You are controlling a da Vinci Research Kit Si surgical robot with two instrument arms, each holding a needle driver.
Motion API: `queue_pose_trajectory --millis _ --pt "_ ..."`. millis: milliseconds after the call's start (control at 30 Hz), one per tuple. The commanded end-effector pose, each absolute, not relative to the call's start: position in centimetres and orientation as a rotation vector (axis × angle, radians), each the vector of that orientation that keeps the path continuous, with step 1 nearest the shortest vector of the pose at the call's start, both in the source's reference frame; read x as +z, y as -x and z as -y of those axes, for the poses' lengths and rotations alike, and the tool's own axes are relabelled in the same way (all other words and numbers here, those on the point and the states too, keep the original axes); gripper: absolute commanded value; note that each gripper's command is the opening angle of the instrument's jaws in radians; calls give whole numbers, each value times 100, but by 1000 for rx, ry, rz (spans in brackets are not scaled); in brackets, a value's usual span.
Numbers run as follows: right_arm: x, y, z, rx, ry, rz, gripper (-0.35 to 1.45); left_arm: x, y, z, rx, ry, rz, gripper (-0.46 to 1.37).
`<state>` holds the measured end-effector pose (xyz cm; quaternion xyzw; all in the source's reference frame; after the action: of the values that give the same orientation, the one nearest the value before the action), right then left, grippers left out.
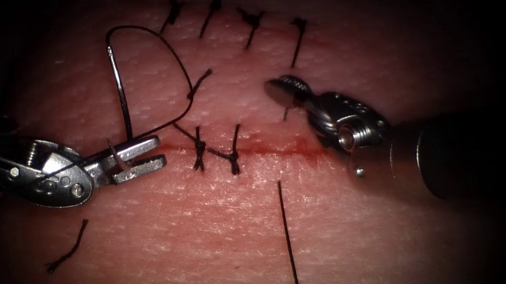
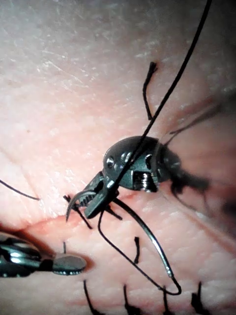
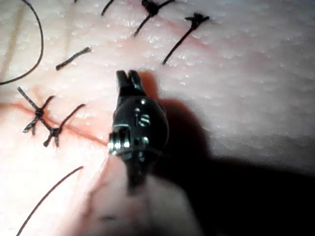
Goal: Wound Closure
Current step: Grasp the suture tail and lengthen it.
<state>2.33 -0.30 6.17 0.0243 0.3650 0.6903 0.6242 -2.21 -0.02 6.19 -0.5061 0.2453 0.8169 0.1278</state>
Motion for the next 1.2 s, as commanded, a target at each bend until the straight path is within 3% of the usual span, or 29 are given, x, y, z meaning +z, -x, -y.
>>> queue_pose_trajectory --millis 33,667,1200 --pt "616 -232 29 1565 -61 -832 -35 619 221 2 2380 1474 -708 -35" --pt "607 -236 20 1627 -150 -834 -35 619 221 2 2380 1474 -708 -35" --pt "561 -235 6 1612 -109 -939 -35 620 222 2 2380 1477 -708 -35"
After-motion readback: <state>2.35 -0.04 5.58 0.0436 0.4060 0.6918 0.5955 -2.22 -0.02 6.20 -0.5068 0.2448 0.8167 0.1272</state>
